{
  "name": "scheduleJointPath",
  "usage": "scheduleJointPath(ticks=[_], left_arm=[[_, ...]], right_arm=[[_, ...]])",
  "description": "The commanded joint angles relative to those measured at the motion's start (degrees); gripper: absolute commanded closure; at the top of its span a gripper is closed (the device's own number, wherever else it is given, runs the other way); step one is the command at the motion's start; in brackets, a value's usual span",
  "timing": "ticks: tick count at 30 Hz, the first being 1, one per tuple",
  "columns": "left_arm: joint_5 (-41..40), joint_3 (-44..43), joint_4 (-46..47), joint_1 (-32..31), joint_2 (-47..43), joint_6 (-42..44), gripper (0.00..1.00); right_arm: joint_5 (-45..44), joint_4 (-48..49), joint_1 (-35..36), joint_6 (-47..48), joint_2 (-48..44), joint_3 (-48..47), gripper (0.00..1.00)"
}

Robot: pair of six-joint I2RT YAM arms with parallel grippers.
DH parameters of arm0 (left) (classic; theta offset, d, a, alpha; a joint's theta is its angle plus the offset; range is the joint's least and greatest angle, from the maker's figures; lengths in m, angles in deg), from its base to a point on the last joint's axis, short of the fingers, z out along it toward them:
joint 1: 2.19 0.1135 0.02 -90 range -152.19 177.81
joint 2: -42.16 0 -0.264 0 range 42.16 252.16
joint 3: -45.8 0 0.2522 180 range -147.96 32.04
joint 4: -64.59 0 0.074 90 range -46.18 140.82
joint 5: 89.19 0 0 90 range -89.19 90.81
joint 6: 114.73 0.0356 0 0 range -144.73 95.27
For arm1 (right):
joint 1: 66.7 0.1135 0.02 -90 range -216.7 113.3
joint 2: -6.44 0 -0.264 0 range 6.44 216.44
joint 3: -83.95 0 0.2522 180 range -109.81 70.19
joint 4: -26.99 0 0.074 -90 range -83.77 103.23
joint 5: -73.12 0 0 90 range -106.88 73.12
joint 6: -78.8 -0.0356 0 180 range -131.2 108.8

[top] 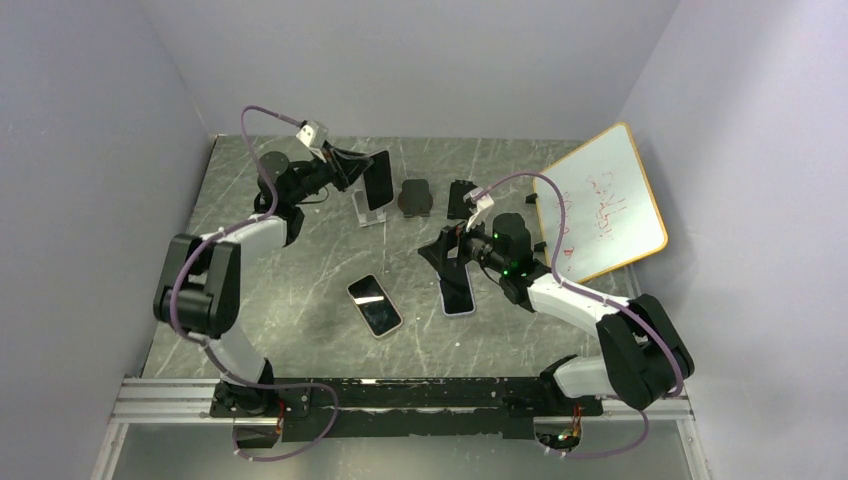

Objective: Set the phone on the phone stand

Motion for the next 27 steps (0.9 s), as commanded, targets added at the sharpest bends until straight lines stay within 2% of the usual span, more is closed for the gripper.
scheduleJointPath(ticks=[1, 5, 15, 27], left_arm=[[14.35, -1.66, 25.11, 3.87, 8.65, -12.61, 0.95], [17.50, -3.35, 30.52, 5.37, 13.41, -16.74, 0.95], [19.42, -8.15, 30.10, 8.44, 18.59, -17.37, 0.95], [19.42, -8.40, 26.93, 10.11, 22.03, -14.76, 0.95]], right_arm=[[0.09, 0.64, -0.27, 0.58, -1.26, 0.79, 0.00], [0.32, 0.23, -0.38, 0.98, -1.05, 0.66, 0.00], [1.95, 1.29, -0.37, 0.79, 1.52, 0.31, 0.00], [2.43, 1.46, -0.38, 1.03, 2.87, 0.01, 0.00]])
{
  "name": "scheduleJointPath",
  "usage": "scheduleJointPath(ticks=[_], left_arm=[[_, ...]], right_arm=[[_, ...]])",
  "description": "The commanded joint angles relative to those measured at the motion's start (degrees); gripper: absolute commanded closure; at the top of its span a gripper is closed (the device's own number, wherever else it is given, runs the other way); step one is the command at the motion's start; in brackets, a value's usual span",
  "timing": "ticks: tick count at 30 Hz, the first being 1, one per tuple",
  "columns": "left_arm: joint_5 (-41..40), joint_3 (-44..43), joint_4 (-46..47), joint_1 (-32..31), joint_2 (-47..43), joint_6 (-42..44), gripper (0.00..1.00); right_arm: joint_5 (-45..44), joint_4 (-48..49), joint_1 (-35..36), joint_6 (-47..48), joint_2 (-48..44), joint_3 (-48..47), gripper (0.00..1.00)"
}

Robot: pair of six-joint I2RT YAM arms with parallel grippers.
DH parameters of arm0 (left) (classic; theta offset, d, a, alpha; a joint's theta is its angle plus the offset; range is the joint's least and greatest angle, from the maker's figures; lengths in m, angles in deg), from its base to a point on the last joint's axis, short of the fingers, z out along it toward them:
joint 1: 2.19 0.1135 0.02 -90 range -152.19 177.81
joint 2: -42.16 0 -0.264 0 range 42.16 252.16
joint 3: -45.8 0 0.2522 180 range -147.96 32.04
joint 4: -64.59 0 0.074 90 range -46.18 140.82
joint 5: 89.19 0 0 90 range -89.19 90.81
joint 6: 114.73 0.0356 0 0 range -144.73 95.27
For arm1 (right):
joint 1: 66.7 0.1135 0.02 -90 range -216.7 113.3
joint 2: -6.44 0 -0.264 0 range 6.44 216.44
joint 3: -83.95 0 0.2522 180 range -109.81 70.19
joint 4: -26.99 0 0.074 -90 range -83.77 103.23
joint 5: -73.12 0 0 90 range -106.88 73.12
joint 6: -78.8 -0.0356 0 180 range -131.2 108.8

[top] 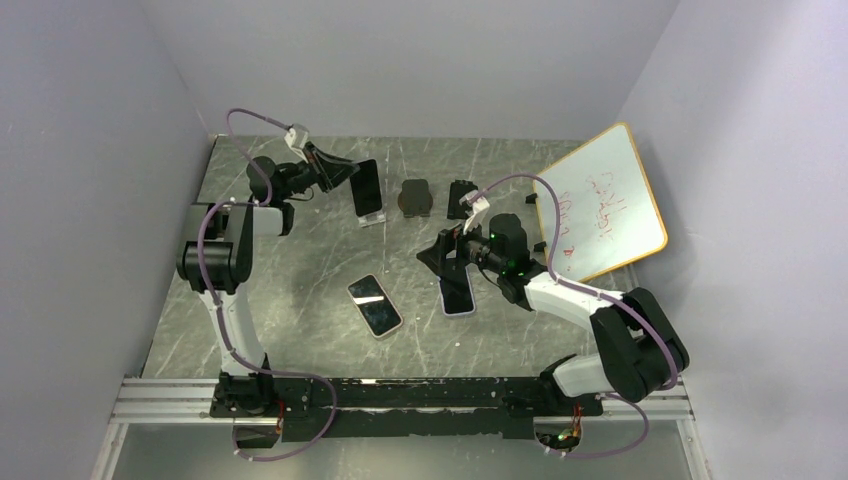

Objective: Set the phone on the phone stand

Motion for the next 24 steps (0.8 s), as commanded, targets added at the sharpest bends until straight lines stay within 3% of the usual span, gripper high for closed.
scheduleJointPath(ticks=[1, 9, 16, 24], left_arm=[[0.43, -1.95, 2.44, 0.34, 0.47, 2.37, 0.95], [0.64, -3.04, 2.44, 0.34, 3.55, 2.58, 0.95], [0.46, -3.02, 7.72, 0.26, 5.83, -0.76, 0.95], [0.17, -2.48, 5.98, 0.17, 6.76, 2.78, 0.95]], right_arm=[[0.76, 1.63, -0.38, 0.64, 0.75, -0.05, 0.00], [1.40, 1.87, -0.34, 0.74, 2.10, -0.33, 0.00], [2.11, 2.27, -0.38, 0.66, 3.76, -0.79, 0.00], [2.45, 2.32, -0.37, 0.74, 4.25, -0.63, 0.00]])
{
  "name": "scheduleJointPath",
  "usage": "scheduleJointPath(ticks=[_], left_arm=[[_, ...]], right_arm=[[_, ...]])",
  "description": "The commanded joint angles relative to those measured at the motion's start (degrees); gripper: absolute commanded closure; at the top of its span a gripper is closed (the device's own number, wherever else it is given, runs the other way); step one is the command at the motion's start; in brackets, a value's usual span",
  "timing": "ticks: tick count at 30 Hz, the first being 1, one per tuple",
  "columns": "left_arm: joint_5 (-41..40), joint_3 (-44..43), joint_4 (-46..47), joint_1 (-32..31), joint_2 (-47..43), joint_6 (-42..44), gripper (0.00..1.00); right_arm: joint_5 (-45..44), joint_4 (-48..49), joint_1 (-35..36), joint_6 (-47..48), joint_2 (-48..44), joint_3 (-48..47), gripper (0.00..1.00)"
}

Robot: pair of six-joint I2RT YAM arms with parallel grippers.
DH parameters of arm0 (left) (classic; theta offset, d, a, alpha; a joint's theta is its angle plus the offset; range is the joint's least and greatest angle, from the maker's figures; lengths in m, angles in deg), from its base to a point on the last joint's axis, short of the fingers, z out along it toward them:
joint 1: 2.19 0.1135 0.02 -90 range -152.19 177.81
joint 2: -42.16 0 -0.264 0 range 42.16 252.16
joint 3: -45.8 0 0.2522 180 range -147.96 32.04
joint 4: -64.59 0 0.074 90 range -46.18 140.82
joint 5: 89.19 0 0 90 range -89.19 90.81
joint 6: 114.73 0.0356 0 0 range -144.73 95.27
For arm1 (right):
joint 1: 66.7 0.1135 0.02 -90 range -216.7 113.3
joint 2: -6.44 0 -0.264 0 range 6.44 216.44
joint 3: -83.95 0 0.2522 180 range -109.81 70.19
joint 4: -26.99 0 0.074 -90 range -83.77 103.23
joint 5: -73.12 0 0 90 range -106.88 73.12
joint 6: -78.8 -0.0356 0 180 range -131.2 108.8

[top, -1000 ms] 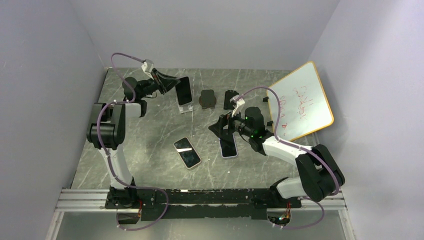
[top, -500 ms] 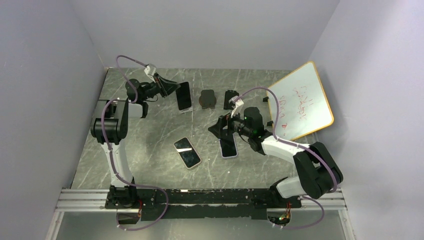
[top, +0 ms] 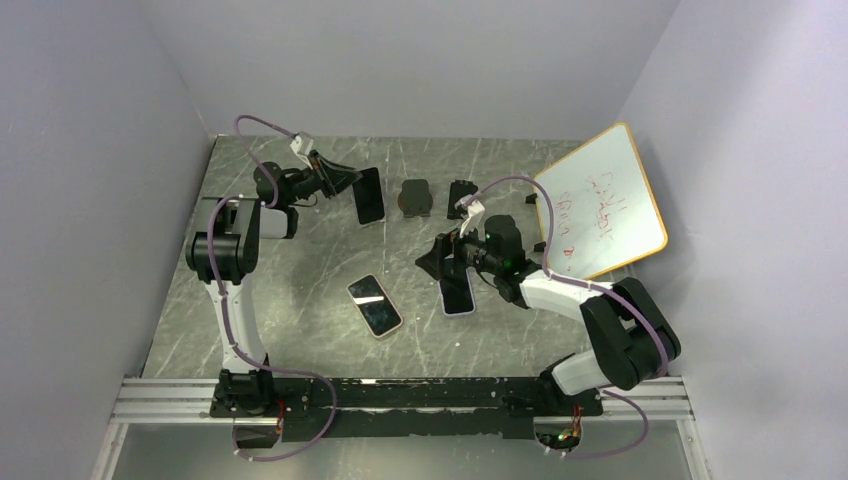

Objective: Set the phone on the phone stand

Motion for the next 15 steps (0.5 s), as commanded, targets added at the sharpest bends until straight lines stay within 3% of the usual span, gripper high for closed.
scheduleJointPath(ticks=[1, 15], left_arm=[[0.12, -1.76, 3.68, 0.12, 0.70, 3.34, 0.95], [2.26, -5.65, -10.35, 0.12, 1.63, 15.13, 0.95]], right_arm=[[0.81, 2.03, -0.38, 0.68, 0.58, -0.64, 0.00], [1.91, 2.50, -0.34, 0.68, 1.57, -0.73, 0.00]])
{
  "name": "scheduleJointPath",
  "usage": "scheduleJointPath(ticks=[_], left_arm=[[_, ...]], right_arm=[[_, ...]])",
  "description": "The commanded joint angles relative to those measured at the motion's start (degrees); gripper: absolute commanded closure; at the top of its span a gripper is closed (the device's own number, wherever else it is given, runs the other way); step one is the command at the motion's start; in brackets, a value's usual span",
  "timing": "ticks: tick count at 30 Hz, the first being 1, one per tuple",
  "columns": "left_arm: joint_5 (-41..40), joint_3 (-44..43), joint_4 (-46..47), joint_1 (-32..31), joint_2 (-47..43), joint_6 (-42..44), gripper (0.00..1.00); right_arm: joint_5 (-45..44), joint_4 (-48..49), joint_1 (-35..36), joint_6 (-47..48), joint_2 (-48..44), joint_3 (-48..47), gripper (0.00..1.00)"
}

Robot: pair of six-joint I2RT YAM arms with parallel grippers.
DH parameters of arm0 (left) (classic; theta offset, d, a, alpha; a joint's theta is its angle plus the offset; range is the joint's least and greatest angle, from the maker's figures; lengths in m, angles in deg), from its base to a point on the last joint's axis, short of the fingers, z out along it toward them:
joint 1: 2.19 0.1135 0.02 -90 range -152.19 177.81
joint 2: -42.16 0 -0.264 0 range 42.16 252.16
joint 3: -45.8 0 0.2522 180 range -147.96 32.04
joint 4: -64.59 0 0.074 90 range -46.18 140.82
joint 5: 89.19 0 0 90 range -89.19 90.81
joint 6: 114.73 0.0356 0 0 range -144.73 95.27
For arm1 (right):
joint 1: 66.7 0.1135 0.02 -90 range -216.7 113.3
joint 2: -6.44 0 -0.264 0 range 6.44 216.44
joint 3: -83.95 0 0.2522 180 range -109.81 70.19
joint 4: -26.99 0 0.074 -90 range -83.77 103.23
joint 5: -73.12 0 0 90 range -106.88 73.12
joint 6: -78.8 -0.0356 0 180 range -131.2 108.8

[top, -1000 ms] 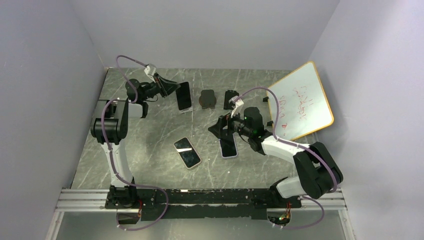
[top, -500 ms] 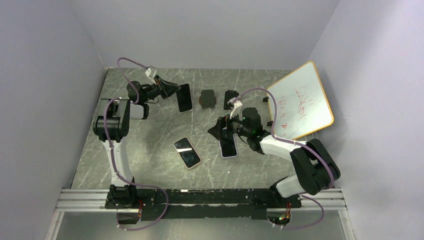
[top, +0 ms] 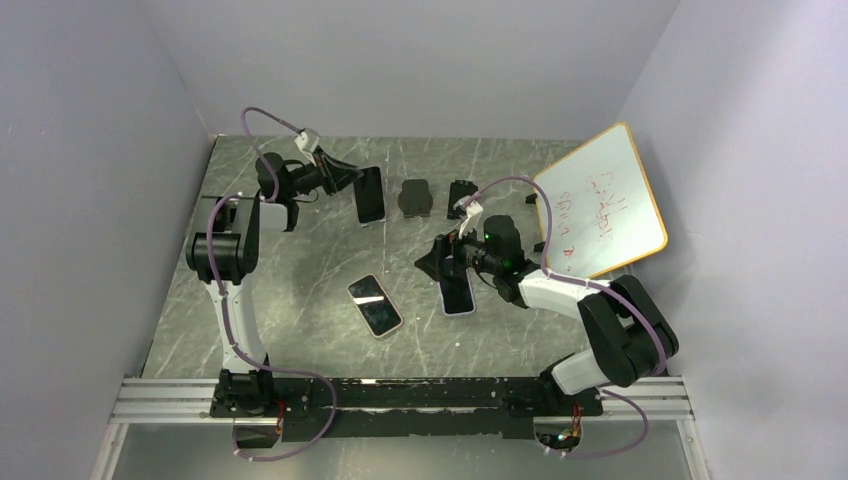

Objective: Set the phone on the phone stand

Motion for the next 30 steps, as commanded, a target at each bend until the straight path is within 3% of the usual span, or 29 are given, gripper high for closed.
scheduleJointPath(ticks=[1, 7, 20, 25, 28, 30], left_arm=[[0.38, -2.56, -3.72, 0.26, 1.72, 8.17, 0.95], [1.36, -2.88, -4.64, 0.19, 3.63, 8.55, 0.95], [-2.29, 4.41, 2.50, 0.30, 2.59, 5.42, 0.93], [-3.53, 5.79, 0.75, 0.34, 1.02, 6.19, 0.63], [-3.73, 6.48, 1.35, 0.34, 0.44, 5.82, 0.35], [-4.09, 7.01, 2.07, 0.34, -0.22, 5.52, 0.27]], right_arm=[[0.97, 2.00, -0.38, 0.68, 0.63, -0.72, 0.00], [1.13, 1.99, -0.37, 0.85, 1.03, -0.84, 0.00], [1.87, 3.01, -0.35, 0.28, 1.77, -0.69, 0.00], [1.74, 3.01, -0.37, 0.10, 1.86, -0.71, 0.00], [1.10, 2.87, -0.37, -0.02, 1.77, -0.70, 0.00], [0.21, 2.87, -0.35, -0.22, 1.56, -0.52, 0.00]])
